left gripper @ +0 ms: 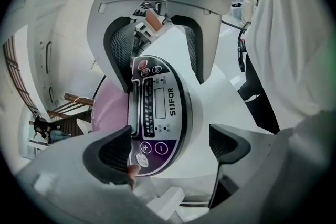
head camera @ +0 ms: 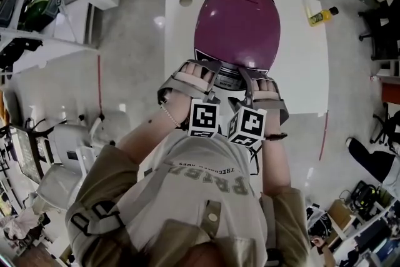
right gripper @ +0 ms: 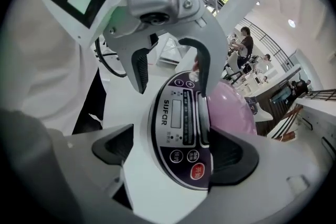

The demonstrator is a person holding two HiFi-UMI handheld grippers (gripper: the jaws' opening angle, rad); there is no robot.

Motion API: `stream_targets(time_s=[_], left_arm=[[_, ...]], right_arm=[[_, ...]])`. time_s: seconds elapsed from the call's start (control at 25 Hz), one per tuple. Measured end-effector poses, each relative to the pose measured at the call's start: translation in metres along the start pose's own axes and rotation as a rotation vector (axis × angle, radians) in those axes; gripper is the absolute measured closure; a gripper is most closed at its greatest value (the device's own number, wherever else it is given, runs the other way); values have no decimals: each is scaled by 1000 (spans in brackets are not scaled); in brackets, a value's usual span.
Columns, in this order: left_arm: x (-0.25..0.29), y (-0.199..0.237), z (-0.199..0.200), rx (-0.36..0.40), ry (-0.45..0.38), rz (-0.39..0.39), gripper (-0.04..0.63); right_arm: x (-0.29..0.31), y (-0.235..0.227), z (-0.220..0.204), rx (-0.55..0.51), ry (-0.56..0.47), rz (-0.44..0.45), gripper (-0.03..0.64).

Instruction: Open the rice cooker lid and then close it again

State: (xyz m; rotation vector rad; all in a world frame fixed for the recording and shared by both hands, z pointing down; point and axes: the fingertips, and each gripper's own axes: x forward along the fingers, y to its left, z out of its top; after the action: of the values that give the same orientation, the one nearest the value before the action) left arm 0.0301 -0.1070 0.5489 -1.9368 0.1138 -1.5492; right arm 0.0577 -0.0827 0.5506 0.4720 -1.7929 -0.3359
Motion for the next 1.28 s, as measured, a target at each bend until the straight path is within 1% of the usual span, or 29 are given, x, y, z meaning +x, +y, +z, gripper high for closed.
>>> stream_targets(time_s=[0.28, 0.44, 0.64, 0.8, 0.92, 1.08, 1.28], left_arm=[[1, -3, -7, 102, 65, 23, 120], [2, -4, -10, 141, 100, 34, 120], [4, -4, -11, 205, 146, 26, 121], [4, -3, -14, 261, 172, 35, 129], [4, -2, -14, 242, 160, 38, 129], [3, -1, -11, 184, 114, 35, 129], [2, 0, -11, 181, 106, 33, 129]], right_arm=[[-1, 2, 0, -23, 24, 30, 193], [-1, 2, 1, -15, 38, 50, 195], [-1, 1, -2, -43, 58, 41, 195], [0, 2, -9, -59, 83, 44, 195], [-1, 0, -2, -27, 47, 35, 195], [-1, 0, 1, 16, 14, 24, 193], [-2, -2, 3, 40, -4, 32, 193]])
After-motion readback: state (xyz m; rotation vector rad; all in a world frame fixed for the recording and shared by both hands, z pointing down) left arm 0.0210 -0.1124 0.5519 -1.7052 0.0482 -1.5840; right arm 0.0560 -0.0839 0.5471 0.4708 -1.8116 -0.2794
